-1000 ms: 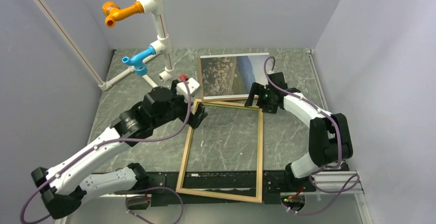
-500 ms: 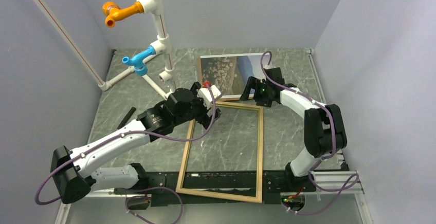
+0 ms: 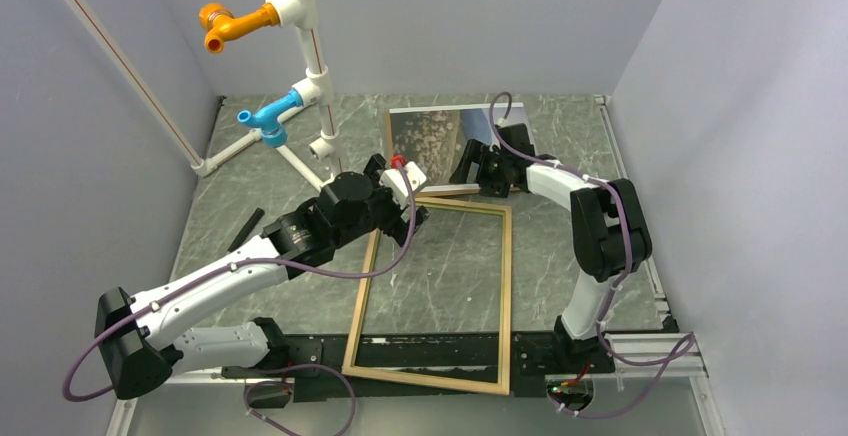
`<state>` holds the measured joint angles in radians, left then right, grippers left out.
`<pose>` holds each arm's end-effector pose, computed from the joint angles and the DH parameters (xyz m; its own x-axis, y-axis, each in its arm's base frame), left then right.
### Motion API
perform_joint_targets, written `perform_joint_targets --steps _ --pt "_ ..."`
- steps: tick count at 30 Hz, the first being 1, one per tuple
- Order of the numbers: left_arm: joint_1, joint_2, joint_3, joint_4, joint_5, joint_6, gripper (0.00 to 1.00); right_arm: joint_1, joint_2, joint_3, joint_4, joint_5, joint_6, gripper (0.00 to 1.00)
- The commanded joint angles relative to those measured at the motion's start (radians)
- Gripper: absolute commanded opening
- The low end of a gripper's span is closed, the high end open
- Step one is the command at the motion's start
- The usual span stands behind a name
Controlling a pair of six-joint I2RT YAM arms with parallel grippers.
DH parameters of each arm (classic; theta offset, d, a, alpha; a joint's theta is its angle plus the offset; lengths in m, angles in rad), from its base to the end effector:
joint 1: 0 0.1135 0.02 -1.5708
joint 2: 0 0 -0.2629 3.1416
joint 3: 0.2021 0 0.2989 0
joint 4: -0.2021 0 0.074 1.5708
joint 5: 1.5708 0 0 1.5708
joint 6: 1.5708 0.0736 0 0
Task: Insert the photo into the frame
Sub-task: Move the photo frame item to the center of the board.
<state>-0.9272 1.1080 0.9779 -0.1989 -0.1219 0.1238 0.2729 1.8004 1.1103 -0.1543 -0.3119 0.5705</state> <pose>0.2111 -0.2665 0.3227 -0.1029 0.3414 -0.9343 0.7434 0.6505 0.1559 0.4172 0.1402 0.1217 -0.8504 0.2957 -0.4351 0.0077 0.8340 0.5518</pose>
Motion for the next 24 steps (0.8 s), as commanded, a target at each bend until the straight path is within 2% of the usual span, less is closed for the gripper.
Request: perform_joint_targets --steps 1,10,24 --pt "-0.009 -0.004 0.010 0.036 -0.007 0.011 0.99 0.030 0.040 0.069 0.047 0.021 0.017 1.00" --pt "-0.011 0.023 0.023 0.028 0.015 -0.004 0.99 0.084 0.052 0.071 0.053 0.053 0.022 1.00" --pt "-0.012 0.051 0.042 0.010 -0.028 0.000 0.99 0.114 0.027 0.042 0.060 0.046 0.036 1.00"
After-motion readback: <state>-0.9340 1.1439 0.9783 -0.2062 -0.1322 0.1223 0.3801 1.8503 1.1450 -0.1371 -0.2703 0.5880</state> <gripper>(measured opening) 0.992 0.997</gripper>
